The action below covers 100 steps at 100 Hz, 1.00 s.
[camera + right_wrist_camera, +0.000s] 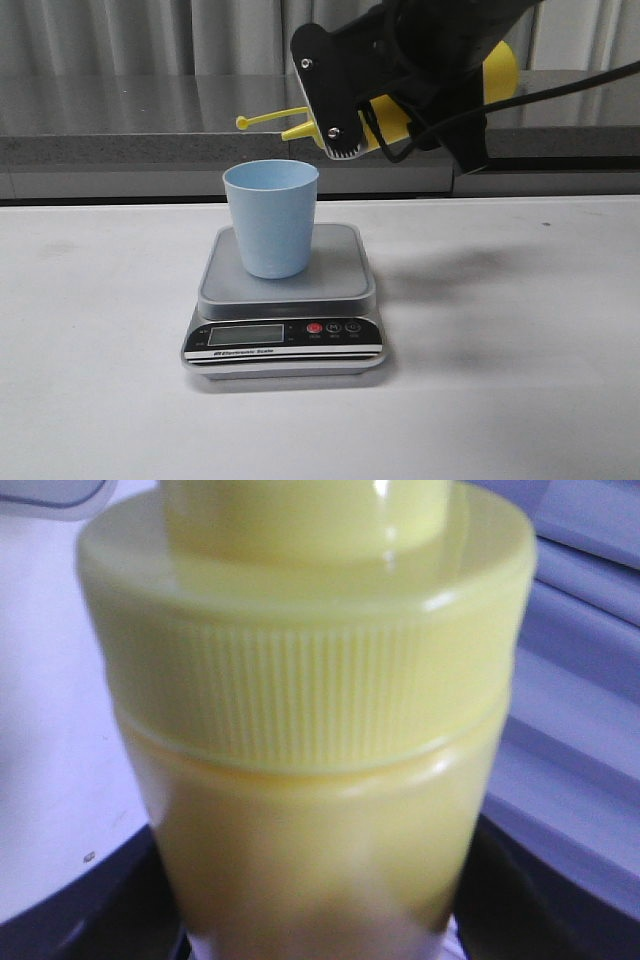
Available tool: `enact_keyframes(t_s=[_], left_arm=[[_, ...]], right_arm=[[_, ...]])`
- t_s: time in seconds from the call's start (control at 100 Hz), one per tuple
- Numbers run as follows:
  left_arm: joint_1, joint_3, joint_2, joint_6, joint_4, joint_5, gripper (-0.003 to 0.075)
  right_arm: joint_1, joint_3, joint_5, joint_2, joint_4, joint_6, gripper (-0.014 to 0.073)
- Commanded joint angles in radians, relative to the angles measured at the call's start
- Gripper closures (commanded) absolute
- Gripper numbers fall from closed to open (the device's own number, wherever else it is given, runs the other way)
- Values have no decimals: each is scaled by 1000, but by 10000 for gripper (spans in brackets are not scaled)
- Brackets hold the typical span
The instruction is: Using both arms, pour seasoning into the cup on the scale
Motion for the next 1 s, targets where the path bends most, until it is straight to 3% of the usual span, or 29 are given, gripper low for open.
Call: enact_keyframes(t_s=[0.0, 0.19, 0.57, 0.99], left_arm=[[2, -29, 5, -9, -2, -83, 738], [2, -29, 5, -9, -2, -83, 738], [2, -29, 5, -9, -2, -83, 738], [2, -29, 5, -9, -2, -83, 738]], right_arm=[[2, -34, 46, -43, -66, -3, 349], [2, -34, 44, -43, -65, 66, 349], [0, -34, 44, -45, -65, 652, 349], [-6, -34, 6, -110, -99, 961, 349]])
